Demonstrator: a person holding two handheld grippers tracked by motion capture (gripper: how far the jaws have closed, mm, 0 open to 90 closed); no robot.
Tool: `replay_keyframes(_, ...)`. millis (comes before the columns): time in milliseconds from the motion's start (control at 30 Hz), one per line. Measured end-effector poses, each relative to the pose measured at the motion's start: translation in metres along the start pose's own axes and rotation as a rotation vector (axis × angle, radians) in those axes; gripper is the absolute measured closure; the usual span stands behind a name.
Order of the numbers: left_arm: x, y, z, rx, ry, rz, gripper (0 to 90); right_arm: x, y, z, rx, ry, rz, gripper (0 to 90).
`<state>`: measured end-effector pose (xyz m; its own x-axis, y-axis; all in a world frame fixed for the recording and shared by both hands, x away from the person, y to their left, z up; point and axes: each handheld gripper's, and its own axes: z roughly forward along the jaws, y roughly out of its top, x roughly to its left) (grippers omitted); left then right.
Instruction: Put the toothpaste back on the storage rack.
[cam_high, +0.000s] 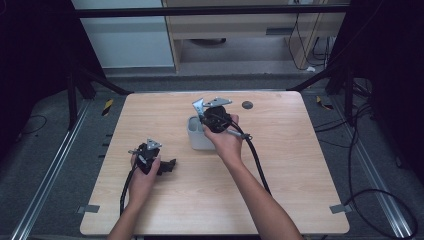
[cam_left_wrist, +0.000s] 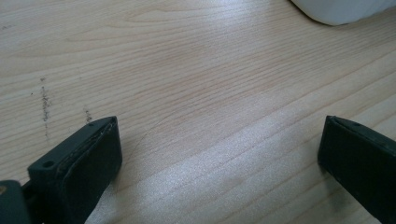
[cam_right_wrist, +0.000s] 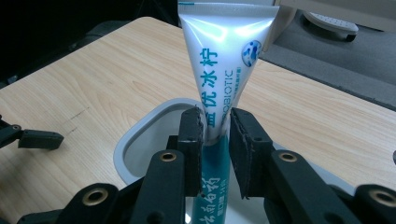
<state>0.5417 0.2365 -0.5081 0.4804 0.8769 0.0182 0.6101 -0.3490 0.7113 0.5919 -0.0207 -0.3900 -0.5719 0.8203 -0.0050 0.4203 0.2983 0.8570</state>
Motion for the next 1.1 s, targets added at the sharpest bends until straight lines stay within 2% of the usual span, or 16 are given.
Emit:
replay_keyframes(767, 0.000, 0.000, 0.000, 0.000, 0.000, 0.000, 0.0, -0.004, -0.006, -0.027, 0.007, -0.005, -0.021, 70.3)
replay_keyframes(900, 0.000, 0.000, 0.000, 0.000, 0.000, 0.000, 0.0, -0.008, -0.009, -0.032, 0.014, -0.004, -0.027, 65.3)
replay_keyframes(1100, 0.000, 0.000, 0.000, 0.000, 0.000, 0.000, 0.0, -0.013, -0.013, -0.041, 0.039, -0.003, -0.058, 49.3)
